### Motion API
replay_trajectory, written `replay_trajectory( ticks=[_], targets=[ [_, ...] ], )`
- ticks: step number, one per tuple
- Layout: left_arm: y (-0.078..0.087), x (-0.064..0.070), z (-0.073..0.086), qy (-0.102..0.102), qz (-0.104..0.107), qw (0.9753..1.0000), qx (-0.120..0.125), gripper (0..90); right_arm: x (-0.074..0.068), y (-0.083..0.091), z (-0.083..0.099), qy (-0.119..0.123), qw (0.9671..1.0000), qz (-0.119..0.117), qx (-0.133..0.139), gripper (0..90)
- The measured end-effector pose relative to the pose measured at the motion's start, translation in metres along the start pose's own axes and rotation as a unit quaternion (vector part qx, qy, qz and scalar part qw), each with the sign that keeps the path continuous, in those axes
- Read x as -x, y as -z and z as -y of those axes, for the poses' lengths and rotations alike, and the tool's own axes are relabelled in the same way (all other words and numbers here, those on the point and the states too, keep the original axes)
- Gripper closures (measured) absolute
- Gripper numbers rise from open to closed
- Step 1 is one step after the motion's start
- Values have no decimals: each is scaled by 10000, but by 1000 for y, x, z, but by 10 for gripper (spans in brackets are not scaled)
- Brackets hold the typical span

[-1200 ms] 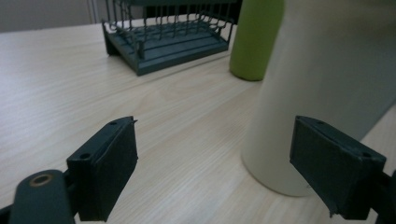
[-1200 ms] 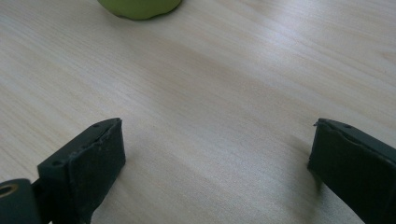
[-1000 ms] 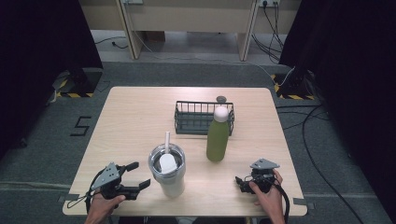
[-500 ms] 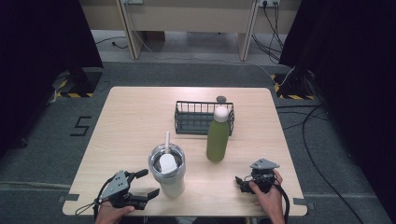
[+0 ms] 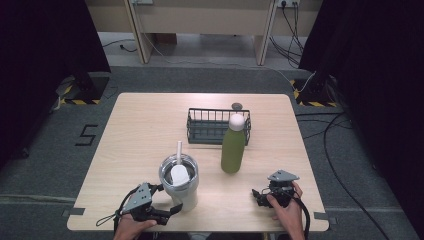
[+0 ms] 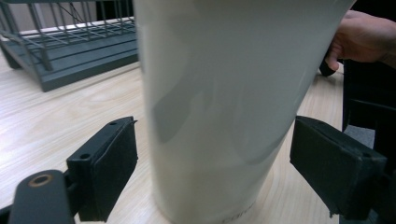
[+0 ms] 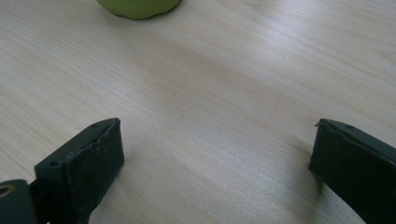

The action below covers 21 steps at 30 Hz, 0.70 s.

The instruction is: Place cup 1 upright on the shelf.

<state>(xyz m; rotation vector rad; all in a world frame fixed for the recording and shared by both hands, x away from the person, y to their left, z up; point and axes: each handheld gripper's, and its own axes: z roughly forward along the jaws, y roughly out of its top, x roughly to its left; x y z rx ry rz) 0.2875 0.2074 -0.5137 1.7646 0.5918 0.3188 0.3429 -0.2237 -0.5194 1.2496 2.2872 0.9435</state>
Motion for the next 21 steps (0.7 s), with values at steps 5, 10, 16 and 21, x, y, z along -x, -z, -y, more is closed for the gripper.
replay_trajectory(
  ticks=[5, 10, 16, 21],
  targets=[
    [-12, 3, -2, -87, -47, 10000, 13, 122, 0, 0, 0, -1, 10000, 7, -2, 31],
    [-20, 3, -3, -147, -108, 9998, 34, 101, 0, 0, 0, -10, 10000, 15, -2, 31],
    [-26, 5, -4, -184, -153, 9996, 113, 95, 0, 0, 0, -9, 10000, 15, -7, 30],
    [-31, 5, -5, -228, -162, 9995, 171, 99, 0, 0, 0, -8, 10000, 13, -8, 29]
  ],
)
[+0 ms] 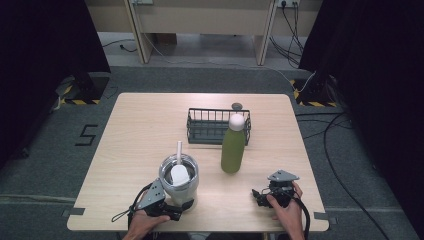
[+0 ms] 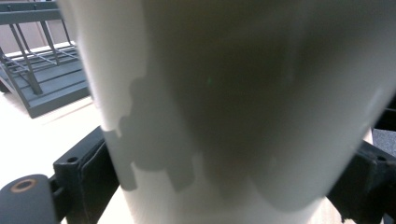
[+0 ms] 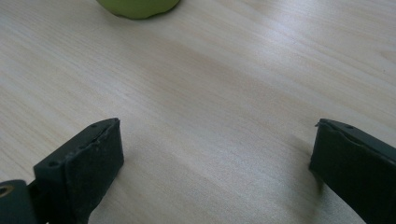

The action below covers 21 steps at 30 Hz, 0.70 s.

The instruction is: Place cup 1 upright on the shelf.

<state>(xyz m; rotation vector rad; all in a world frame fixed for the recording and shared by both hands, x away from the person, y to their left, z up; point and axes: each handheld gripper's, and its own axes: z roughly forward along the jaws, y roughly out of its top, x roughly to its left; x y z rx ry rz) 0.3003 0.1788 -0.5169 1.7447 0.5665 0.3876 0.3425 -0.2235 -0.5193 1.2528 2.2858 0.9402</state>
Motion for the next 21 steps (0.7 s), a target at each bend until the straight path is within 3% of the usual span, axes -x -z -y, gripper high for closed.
replay_trajectory(
  ticks=[21],
  targets=[
    [-4, 2, 2, -21, -68, 9997, 222, 113, 0, 0, 0, 19, 10000, -18, -1, 24]
  ],
)
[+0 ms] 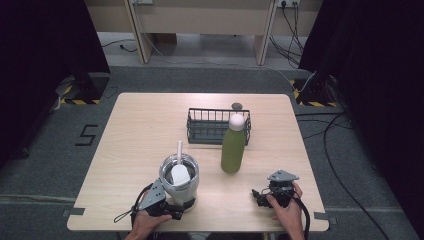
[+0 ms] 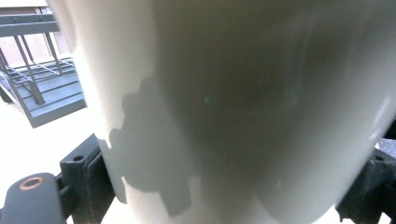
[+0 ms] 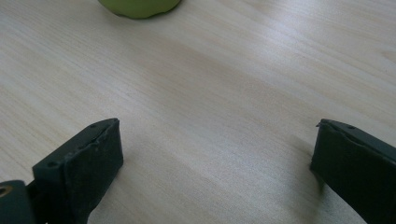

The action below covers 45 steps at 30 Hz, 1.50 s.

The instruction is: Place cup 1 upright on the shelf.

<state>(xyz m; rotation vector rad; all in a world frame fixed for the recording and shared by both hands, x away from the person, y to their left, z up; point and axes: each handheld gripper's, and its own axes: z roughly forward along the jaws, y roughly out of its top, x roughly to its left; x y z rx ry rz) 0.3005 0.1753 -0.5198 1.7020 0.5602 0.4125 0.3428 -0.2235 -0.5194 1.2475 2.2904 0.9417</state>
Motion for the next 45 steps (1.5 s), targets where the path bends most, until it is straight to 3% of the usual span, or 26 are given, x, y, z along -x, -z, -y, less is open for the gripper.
replay_trajectory(
  ticks=[5, 9, 16, 21, 32, 45],
  targets=[
    [1, 1, -3, -205, -69, 9998, -22, 114, 0, 0, 0, 0, 10000, 1, -1, 24],
    [2, -2, -7, 25, 25, 10000, 34, 114, 0, 0, 0, 2, 10000, 0, -1, 23],
    [3, -10, -19, 175, -14, 9998, 79, 114, 0, 0, 0, -4, 10000, -2, -4, 23],
    [1, -18, -26, 147, -159, 9998, -9, 114, 0, 0, 0, 2, 10000, -1, -2, 23],
    [-9, -33, -49, 107, -182, 9998, 39, 114, 0, 0, 0, 2, 10000, -1, -3, 22],
    [-23, -64, -85, 101, -255, 9996, 44, 114, 0, 0, 0, 3, 10000, -3, -4, 22]
  ],
)
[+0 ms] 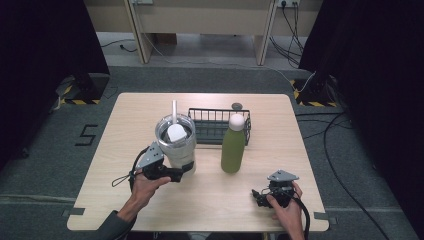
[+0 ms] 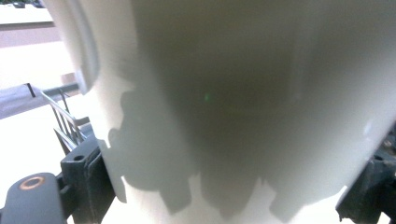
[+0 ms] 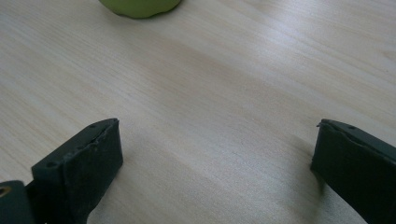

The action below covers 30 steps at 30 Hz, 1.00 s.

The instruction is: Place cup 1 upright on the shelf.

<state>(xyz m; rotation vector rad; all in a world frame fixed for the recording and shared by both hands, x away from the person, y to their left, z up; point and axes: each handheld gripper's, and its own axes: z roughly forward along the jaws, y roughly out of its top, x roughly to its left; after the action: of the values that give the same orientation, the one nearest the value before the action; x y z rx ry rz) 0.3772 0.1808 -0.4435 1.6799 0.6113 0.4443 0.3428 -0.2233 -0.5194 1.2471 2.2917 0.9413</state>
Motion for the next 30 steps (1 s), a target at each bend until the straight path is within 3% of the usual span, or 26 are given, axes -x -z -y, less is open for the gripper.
replay_trajectory(
  ticks=[8, 13, 29, 30],
  targets=[
    [-15, -20, -20, 134, 55, 9999, -48, 114, 0, 0, 0, 3, 10000, -3, -2, 21],
    [-24, -30, -33, 12, 10, 10000, -62, 114, 1, 0, 0, 34, 10000, -6, -8, 20],
    [-62, -48, -69, -68, 10, 10000, -29, 114, 0, 0, 0, 53, 10000, -15, -16, 15],
    [-64, -52, -71, -204, -23, 9998, -22, 114, 0, 0, 0, 50, 10000, -18, -20, 15]
  ],
)
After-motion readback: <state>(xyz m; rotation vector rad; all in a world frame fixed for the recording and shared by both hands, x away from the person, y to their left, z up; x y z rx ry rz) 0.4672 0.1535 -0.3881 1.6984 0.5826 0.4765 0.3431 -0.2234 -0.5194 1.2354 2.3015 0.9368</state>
